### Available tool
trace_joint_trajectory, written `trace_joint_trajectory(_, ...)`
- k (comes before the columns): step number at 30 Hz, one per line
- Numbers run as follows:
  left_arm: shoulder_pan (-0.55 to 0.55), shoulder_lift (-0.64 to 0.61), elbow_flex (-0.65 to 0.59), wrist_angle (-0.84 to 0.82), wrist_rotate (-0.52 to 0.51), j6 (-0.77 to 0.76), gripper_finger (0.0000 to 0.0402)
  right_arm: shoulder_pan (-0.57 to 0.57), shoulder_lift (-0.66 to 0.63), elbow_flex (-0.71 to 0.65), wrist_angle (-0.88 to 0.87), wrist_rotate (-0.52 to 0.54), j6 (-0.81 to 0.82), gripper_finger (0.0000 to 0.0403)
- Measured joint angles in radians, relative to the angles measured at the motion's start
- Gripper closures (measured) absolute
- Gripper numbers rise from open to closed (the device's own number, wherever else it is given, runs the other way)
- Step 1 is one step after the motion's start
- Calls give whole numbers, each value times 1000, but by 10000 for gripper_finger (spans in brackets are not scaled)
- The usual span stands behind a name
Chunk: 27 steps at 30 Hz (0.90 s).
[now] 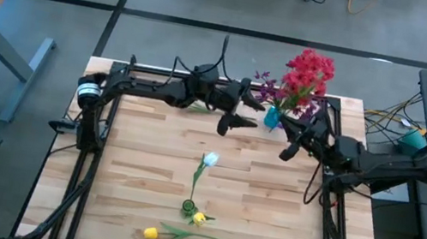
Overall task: Sort flowers into vase by color
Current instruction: Put the red flowers into the blue vase
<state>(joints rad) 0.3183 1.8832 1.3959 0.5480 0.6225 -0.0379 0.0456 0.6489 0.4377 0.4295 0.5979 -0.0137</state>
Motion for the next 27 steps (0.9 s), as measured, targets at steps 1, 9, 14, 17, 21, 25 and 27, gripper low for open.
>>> trace_joint_trajectory(1, -9, 0, -20, 34, -26, 13, 129, 1, -11, -30, 22, 30, 7, 394)
trace_joint_trajectory(9, -69, 0, -185, 262, -147, 128, 152, 0, -18, -146, 52, 266, 53, 394)
trace_joint_trajectory(14, -90, 41, -278, 374, -414, 242, 160, 0, -19, -153, 71, 341, 15, 394)
trace_joint_trajectory(17, -91, 90, -294, 468, -432, 239, 161, 0, -16, -147, 80, 382, -15, 394)
trace_joint_trajectory(21, -86, 170, -284, 535, -423, 185, 161, -10, -12, -142, 78, 398, -31, 394)
trace_joint_trajectory(25, -85, 238, -240, 533, -413, 218, 161, -20, -11, -139, 78, 398, -31, 394)
trace_joint_trajectory(27, -86, 272, -222, 533, -404, 253, 161, -20, -11, -139, 78, 398, -31, 394)
